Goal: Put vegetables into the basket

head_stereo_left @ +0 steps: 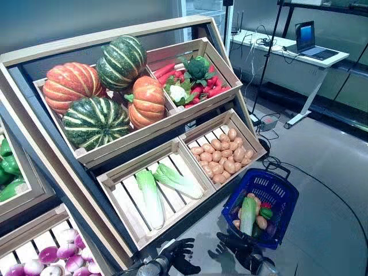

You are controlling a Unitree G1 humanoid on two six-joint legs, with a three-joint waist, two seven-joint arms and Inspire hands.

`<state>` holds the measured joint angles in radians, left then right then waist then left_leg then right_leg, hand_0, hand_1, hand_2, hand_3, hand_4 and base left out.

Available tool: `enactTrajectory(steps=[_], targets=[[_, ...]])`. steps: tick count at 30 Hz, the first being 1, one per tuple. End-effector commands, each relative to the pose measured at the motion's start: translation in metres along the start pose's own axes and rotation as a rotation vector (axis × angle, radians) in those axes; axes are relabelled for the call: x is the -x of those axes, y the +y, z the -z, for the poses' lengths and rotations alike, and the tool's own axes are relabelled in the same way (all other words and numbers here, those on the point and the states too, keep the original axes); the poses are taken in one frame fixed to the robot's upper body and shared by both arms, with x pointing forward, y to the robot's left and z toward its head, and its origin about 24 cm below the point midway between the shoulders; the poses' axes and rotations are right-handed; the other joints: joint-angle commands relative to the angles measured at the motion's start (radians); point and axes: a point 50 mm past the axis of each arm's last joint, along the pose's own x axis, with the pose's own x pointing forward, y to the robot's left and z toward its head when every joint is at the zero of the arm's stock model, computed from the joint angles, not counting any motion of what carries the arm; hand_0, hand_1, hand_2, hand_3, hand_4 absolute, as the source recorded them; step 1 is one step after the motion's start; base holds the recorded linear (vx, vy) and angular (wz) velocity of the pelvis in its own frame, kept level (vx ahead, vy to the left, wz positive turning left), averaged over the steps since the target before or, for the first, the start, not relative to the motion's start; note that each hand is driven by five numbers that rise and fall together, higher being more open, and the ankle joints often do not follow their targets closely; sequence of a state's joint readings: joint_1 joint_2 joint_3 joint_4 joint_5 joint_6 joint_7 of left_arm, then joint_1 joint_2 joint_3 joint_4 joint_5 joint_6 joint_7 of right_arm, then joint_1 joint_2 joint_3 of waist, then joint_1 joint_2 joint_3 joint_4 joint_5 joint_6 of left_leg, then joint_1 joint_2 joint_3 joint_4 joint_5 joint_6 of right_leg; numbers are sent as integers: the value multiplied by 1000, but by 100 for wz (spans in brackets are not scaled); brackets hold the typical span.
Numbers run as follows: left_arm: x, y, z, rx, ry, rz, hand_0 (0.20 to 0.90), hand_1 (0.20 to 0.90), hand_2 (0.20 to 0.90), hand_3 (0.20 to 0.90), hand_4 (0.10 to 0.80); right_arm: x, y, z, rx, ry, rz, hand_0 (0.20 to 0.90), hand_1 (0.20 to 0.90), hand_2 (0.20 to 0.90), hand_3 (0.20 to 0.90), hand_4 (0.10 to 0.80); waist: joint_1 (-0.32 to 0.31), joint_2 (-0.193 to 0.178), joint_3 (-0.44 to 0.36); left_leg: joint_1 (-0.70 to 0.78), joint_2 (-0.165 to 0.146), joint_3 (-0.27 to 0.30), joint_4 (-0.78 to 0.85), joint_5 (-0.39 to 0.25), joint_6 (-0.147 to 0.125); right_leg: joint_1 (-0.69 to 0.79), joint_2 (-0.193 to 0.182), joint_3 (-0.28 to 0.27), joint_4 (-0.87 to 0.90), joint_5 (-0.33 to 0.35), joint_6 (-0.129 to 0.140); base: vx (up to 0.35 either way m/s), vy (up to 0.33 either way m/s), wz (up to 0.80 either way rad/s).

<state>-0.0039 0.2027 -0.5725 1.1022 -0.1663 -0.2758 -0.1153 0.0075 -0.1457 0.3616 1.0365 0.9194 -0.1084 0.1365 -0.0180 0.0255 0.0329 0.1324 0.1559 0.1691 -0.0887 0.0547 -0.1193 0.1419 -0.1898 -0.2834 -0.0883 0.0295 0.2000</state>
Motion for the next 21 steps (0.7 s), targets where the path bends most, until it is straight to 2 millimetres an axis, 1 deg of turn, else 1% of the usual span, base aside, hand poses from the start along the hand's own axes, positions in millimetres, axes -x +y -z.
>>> enactTrajectory(steps=[1,9,13,18,21], targets=[[-13,14,-44,-81,-162,-39,900,900,900,900,800,-16,41,-29,-49,-91,-131,900,900,900,900,800,4,-20,58,6,-14,-17,1,-51,28,1,7,59,1,12,-53,0,0,0],[-12,8,-49,-95,-201,45,900,900,900,900,800,-16,41,-28,-50,-83,-125,900,900,900,900,800,6,-16,59,1,-14,-15,1,-51,27,-2,2,53,1,13,-50,0,0,0],[-13,8,-57,-84,-231,61,900,900,900,900,800,-17,41,-32,-40,-86,-120,900,900,900,900,800,0,-13,68,-3,-11,-13,1,-49,26,-9,2,56,3,16,-51,-16,8,0],[-13,7,-56,-60,-213,90,900,900,900,900,800,-18,42,-35,-4,-84,-123,900,900,900,900,800,-3,-10,76,-8,-7,-12,1,-46,26,-19,3,62,7,16,-53,0,0,0],[-14,6,-55,-69,-203,75,900,900,900,900,800,-19,44,-35,-4,-72,-119,900,900,900,900,800,-5,-9,78,-12,-5,-11,1,-44,24,-24,4,65,6,19,-53,0,0,0]])
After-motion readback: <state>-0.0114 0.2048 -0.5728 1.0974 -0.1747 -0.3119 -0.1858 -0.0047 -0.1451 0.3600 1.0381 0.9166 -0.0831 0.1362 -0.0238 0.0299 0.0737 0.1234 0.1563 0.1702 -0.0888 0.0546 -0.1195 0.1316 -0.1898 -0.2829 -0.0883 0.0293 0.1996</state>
